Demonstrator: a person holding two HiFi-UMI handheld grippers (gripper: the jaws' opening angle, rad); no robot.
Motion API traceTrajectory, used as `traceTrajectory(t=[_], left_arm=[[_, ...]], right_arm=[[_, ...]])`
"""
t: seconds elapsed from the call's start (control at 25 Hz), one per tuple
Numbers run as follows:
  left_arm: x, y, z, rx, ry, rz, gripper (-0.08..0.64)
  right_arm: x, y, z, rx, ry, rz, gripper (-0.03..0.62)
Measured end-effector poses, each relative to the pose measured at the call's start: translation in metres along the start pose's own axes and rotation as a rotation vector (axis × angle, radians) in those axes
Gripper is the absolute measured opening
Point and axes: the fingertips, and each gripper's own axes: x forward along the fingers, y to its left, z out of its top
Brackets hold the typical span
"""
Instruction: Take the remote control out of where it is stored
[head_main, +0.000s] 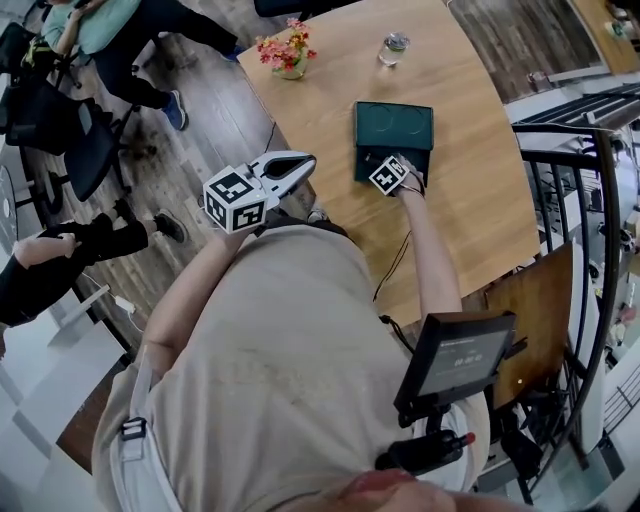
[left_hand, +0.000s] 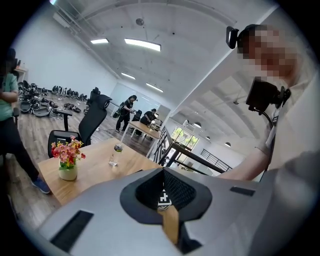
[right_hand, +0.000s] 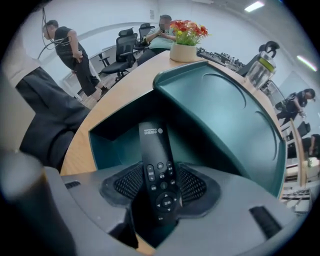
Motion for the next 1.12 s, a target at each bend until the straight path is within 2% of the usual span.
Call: traceTrajectory(t=[0.2, 0.44, 0.6, 0.72, 0.8, 0.96, 1.12], left_arm=[[-0.002, -0.001, -0.001, 0.002, 0.0, 0.007, 0.006], [-0.008, 0.0, -0.001, -0.019, -0.022, 0.017, 0.005], [-0.006, 0.002, -0.004, -0.038, -0.019, -0.012, 0.006], [0.0, 0.003, 0.0, -0.027, -0.012, -0.054, 0.005], [0.003, 0.002, 0.006, -0.003, 0.0, -0.089, 0.005], [0.013, -0.001, 0.017, 0.069, 0.026, -0.189, 0.005], [0.023, -0.005, 0.024, 0.1, 0.067, -0.291, 0.005]], right_arm=[[0.004, 0.0, 0.001, -0.006, -0.001, 0.004, 0.206], [-0.017, 0.002, 0.006, -0.058, -0.057, -0.069, 0.191], [-0.036, 0.011, 0.011, -0.106, -0.074, -0.105, 0.19], [-0.052, 0.009, 0.016, -0.096, -0.103, -0.159, 0.19], [-0.068, 0.009, 0.021, -0.042, -0.128, -0.185, 0.19], [-0.106, 0.01, 0.037, 0.146, -0.214, -0.241, 0.19], [-0.155, 0.011, 0.059, 0.318, -0.333, -0.302, 0.19]])
